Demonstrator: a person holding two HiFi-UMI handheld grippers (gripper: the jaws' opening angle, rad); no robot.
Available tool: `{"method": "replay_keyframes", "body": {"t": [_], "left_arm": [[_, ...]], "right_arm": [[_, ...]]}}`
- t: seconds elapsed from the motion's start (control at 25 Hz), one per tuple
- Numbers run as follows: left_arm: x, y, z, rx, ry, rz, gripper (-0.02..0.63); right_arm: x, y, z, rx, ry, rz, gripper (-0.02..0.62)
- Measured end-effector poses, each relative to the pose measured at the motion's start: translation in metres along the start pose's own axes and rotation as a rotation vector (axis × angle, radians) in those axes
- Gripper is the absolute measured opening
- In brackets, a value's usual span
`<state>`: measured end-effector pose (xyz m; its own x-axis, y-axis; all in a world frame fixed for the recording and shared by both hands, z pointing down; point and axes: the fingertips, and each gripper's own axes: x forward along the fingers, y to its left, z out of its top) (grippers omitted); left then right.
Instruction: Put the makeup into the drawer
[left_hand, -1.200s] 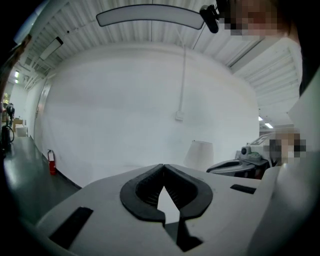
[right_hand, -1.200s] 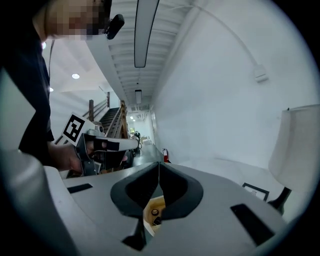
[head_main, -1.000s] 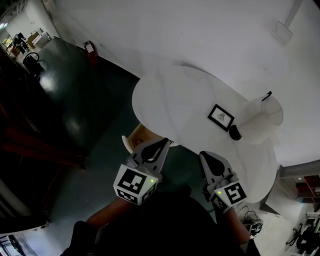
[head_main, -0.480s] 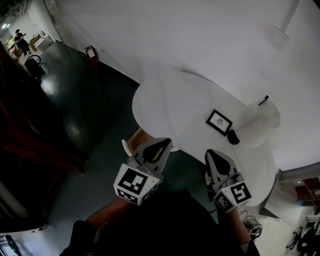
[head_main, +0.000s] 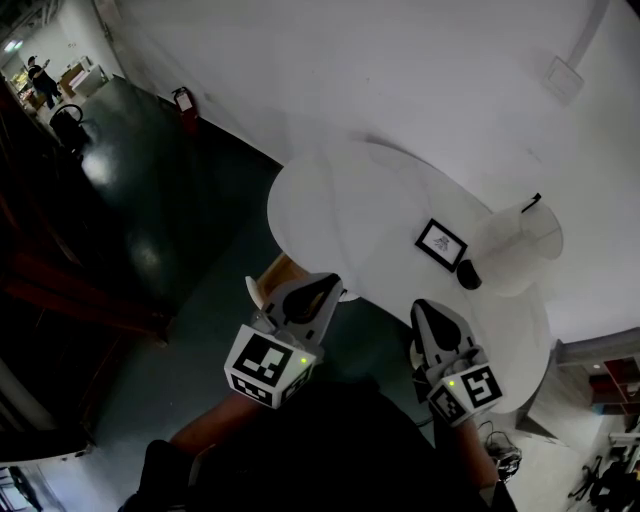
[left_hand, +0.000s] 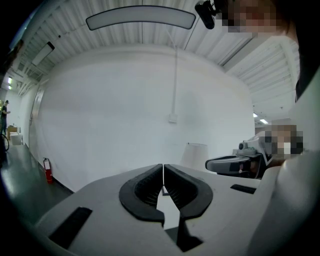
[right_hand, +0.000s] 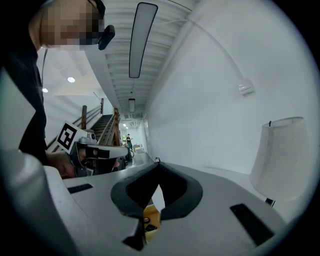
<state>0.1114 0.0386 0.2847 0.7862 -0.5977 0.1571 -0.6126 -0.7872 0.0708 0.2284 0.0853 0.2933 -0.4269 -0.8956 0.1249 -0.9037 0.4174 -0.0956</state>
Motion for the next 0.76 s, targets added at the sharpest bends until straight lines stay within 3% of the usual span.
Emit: {"method": "replay_keyframes", "body": {"t": [0.76], "left_arm": [[-0.0071,-0.0089,-0.0002,-0.001,-0.010,-0.026,0.012]], "right_arm": [[-0.0036,0.0095,-0.0056,0.007,0.021,0.003,0.015]]}}
